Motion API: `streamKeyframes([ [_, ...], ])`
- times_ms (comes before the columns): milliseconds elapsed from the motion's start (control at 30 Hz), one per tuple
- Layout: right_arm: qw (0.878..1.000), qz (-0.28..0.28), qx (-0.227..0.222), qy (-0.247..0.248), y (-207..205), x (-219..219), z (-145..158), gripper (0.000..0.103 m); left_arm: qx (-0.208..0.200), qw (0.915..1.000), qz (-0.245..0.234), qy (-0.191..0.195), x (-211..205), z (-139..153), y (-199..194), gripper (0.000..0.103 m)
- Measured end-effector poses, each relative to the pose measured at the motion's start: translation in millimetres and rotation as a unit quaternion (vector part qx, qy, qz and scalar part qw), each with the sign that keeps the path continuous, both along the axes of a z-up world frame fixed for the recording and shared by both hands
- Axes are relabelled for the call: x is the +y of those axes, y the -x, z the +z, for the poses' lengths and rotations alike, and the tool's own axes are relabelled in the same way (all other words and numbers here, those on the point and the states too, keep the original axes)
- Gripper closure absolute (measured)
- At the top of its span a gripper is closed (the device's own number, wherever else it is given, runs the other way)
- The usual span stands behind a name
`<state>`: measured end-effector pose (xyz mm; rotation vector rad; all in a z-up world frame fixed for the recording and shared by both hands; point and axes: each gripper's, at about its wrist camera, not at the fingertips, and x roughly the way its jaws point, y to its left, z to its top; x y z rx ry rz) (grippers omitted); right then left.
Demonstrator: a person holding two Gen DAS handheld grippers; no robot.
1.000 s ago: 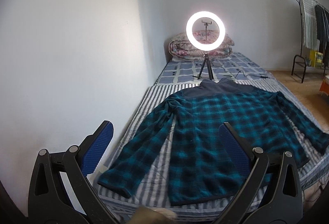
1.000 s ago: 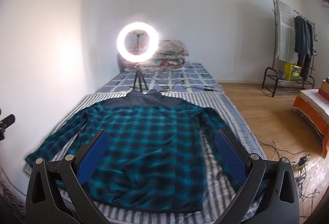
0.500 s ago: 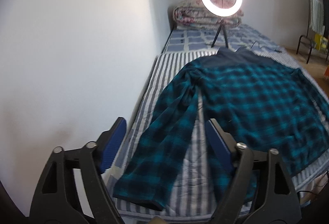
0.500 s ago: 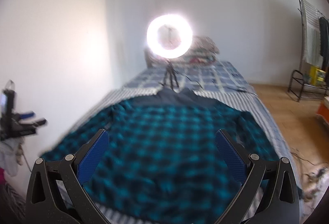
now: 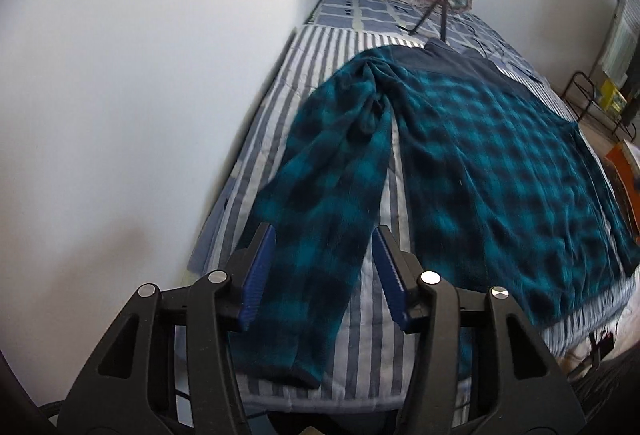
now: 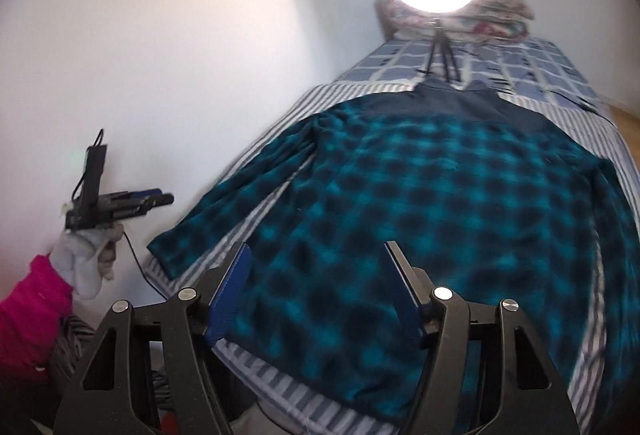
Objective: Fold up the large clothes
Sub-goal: 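Lower the left tool onto the sleeve cuff nearest it and grasp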
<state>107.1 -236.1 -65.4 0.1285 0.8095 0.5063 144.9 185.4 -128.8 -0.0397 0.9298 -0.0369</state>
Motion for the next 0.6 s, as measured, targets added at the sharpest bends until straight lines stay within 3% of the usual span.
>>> streamKeyframes([
  [100,0.999,0.033,0.008,0.000,-37,23,1,0.042,0.009,0.9999,-0.005,0.000,-2,-9,18,0.050],
  [167,0.998,0.054,0.019,0.005,-59,43,-2,0.053,0.020,0.9998,-0.003,0.008,1,-18,28,0.050],
  [367,0.991,0.109,0.079,-0.018,-124,108,-26,0.053,0.057,0.9983,-0.004,-0.015,-5,-52,44,0.050],
  [500,0.988,0.107,0.113,-0.008,-163,141,-49,0.053,0.072,0.9970,-0.005,-0.028,-1,-68,44,0.051],
  [600,0.985,0.094,0.143,-0.011,-188,155,-70,0.053,0.085,0.9959,-0.006,-0.030,4,-78,44,0.067],
])
